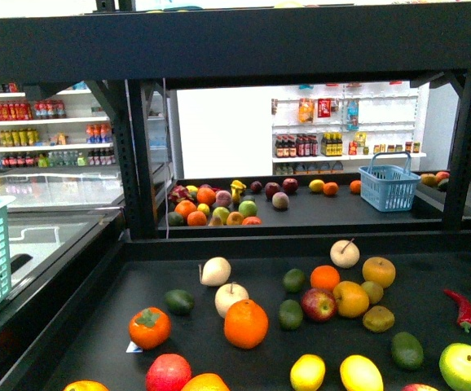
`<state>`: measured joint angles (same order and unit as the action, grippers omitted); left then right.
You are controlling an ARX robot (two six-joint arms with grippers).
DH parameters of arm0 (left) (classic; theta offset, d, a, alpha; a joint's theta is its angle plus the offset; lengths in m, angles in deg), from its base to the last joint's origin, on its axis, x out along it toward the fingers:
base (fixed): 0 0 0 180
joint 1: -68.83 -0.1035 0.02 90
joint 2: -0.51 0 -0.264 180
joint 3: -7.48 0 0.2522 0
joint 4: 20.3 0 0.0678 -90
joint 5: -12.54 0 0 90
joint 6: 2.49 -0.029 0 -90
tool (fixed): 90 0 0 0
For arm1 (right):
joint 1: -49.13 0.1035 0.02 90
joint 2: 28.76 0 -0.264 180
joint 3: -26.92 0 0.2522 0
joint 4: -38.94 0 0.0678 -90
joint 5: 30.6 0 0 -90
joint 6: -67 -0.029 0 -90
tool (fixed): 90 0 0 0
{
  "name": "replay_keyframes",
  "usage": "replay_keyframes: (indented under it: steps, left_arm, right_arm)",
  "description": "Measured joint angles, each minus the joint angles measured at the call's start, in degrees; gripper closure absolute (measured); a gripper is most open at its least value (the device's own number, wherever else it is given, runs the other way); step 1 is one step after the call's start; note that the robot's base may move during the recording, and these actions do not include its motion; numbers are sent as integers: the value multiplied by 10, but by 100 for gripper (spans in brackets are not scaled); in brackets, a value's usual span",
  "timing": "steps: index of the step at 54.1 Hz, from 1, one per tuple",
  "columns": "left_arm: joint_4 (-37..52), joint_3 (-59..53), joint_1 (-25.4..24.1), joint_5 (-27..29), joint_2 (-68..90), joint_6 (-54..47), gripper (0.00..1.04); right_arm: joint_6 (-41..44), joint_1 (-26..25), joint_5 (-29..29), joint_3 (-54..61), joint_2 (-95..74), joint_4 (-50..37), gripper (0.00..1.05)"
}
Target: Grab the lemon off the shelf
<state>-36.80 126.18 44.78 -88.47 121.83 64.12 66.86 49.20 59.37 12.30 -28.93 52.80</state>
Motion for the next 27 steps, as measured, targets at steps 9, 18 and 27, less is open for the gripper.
replay_keyframes:
  steps: [9,18,27]
  left_arm:
    - [8,-15,1,5,-9,10,82]
    - [21,-60,16,-4,-40,-47,83]
    - [29,-131,48,-38,-97,-129,83]
  right_arm:
    - [0,0,0,0,0,0,7]
    - [0,0,0,0,0,0,7]
    - [0,0,0,0,0,0,7]
